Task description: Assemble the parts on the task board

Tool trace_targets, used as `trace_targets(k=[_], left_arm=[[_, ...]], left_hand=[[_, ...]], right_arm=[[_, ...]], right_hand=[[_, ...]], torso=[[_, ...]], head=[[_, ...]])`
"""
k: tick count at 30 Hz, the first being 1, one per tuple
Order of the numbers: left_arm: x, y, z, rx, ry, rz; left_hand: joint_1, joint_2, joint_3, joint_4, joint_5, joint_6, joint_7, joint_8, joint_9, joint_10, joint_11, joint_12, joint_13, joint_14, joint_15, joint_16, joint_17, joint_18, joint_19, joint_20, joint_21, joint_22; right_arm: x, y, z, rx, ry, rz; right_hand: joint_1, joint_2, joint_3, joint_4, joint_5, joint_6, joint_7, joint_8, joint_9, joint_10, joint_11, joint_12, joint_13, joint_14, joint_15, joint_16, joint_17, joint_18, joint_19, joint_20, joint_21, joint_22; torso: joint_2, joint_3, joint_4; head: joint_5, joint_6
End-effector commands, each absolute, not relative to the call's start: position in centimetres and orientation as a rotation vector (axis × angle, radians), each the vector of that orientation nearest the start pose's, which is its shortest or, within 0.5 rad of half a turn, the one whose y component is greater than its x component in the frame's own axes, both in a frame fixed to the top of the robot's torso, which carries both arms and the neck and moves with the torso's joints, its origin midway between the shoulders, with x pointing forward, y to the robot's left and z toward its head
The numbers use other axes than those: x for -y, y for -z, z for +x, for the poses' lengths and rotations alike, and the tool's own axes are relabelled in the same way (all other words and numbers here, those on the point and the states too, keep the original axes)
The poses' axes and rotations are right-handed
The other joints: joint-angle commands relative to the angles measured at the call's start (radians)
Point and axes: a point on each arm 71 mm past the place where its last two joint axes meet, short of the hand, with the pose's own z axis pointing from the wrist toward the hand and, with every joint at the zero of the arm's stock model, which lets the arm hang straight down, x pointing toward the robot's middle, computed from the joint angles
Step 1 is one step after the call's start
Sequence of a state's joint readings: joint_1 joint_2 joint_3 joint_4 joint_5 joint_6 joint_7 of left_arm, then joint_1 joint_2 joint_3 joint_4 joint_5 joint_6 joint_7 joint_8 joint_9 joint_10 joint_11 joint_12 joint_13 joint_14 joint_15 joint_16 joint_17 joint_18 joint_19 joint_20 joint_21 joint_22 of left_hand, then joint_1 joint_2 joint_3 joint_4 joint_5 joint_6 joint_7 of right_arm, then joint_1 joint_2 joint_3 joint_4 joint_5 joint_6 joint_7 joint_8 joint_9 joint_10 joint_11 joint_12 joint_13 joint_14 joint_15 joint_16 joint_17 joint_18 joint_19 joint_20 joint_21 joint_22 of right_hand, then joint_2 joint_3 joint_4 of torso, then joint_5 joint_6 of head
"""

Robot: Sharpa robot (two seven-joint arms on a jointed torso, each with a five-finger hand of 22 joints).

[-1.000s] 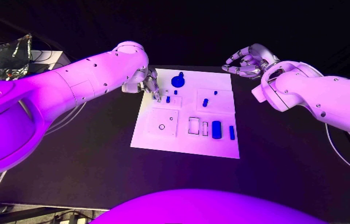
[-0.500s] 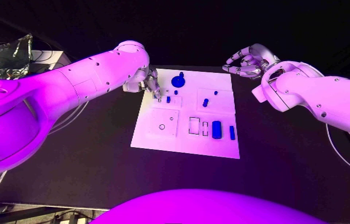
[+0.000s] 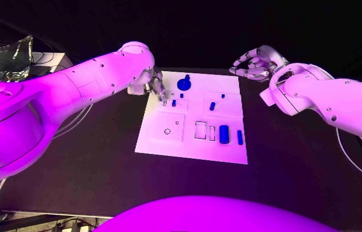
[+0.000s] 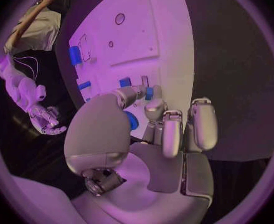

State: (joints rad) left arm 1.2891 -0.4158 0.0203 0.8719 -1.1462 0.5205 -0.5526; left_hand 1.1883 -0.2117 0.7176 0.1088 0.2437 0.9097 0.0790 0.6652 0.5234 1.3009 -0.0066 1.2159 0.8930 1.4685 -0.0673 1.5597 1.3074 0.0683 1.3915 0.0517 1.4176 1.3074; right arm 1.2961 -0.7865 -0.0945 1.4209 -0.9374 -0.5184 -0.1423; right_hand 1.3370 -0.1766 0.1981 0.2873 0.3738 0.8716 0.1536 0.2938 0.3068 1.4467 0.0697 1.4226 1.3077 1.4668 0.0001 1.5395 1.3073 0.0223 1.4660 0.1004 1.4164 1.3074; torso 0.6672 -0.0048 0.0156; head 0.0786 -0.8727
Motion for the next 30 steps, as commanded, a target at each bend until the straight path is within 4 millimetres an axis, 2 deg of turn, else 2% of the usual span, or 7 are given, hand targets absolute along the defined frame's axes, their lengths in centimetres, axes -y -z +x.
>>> trace_targets(k=[1,11,16,20,30], left_arm=[[-18.5,20.8,58.1,-2.496,0.152,-0.117],[-18.5,20.8,58.2,-2.490,0.176,-0.130],[-18.7,20.8,57.9,-2.510,0.185,-0.129],[-18.9,20.6,57.6,-2.536,0.186,-0.118],[-18.9,20.5,57.2,-2.590,0.177,-0.084]], left_hand=[[0.017,0.021,0.116,-0.116,0.006,-0.001,-0.006,0.004,0.118,-0.008,0.002,-0.003,0.000,0.092,0.007,-0.002,0.227,-0.003,-0.004,-0.002,-0.003,0.021],[0.019,0.021,0.116,-0.118,0.006,-0.001,-0.006,0.004,0.120,-0.008,0.002,-0.003,0.001,0.092,0.007,-0.002,0.227,-0.003,-0.005,-0.002,-0.003,0.021],[0.020,0.021,0.115,-0.120,0.006,-0.001,-0.006,0.004,0.122,-0.009,0.002,-0.003,0.000,0.092,0.007,-0.002,0.227,-0.003,-0.004,-0.002,-0.002,0.022],[0.022,0.021,0.115,-0.122,0.007,-0.001,-0.006,0.004,0.123,-0.009,0.002,-0.003,0.001,0.092,0.007,-0.002,0.227,-0.003,-0.004,-0.002,-0.002,0.022],[0.025,0.019,0.116,-0.127,0.009,0.000,-0.006,0.004,0.126,-0.007,0.002,0.000,0.007,0.092,0.007,-0.002,0.229,-0.003,-0.005,-0.002,-0.003,0.021]], right_arm=[[21.9,16.1,52.1,-1.595,-0.741,0.420],[21.9,16.1,52.1,-1.594,-0.741,0.420],[21.9,16.1,52.1,-1.594,-0.741,0.420],[21.9,16.1,52.1,-1.594,-0.740,0.420],[21.9,16.1,52.1,-1.595,-0.740,0.420]], right_hand=[[-0.003,-0.005,0.006,-0.001,0.003,-0.008,-0.002,0.002,0.002,0.007,-0.003,0.006,0.126,0.079,-0.008,-0.005,0.152,0.013,0.048,-0.007,-0.001,0.170],[-0.003,-0.005,0.006,-0.001,0.003,-0.008,-0.002,0.002,0.002,0.007,-0.003,0.006,0.126,0.079,-0.008,-0.005,0.152,0.013,0.048,-0.007,-0.001,0.170],[-0.003,-0.005,0.006,-0.001,0.003,-0.008,-0.002,0.002,0.002,0.007,-0.003,0.006,0.126,0.079,-0.008,-0.005,0.152,0.013,0.048,-0.007,-0.001,0.170],[-0.003,-0.005,0.006,-0.001,0.003,-0.008,-0.002,0.002,0.002,0.007,-0.003,0.006,0.126,0.079,-0.008,-0.005,0.152,0.013,0.048,-0.007,-0.001,0.170],[-0.003,-0.005,0.006,-0.001,0.003,-0.008,-0.002,0.002,0.002,0.007,-0.003,0.006,0.126,0.079,-0.008,-0.005,0.152,0.013,0.048,-0.007,-0.001,0.170]], torso=[[0.000,-0.0003,0.0003],[-0.001,-0.0004,0.0011],[-0.001,-0.0015,0.0000],[-0.001,-0.0003,0.0009],[0.000,-0.0017,0.0002]], head=[[0.000,0.000],[0.001,0.000],[0.000,0.000],[-0.001,0.000],[0.001,0.000]])
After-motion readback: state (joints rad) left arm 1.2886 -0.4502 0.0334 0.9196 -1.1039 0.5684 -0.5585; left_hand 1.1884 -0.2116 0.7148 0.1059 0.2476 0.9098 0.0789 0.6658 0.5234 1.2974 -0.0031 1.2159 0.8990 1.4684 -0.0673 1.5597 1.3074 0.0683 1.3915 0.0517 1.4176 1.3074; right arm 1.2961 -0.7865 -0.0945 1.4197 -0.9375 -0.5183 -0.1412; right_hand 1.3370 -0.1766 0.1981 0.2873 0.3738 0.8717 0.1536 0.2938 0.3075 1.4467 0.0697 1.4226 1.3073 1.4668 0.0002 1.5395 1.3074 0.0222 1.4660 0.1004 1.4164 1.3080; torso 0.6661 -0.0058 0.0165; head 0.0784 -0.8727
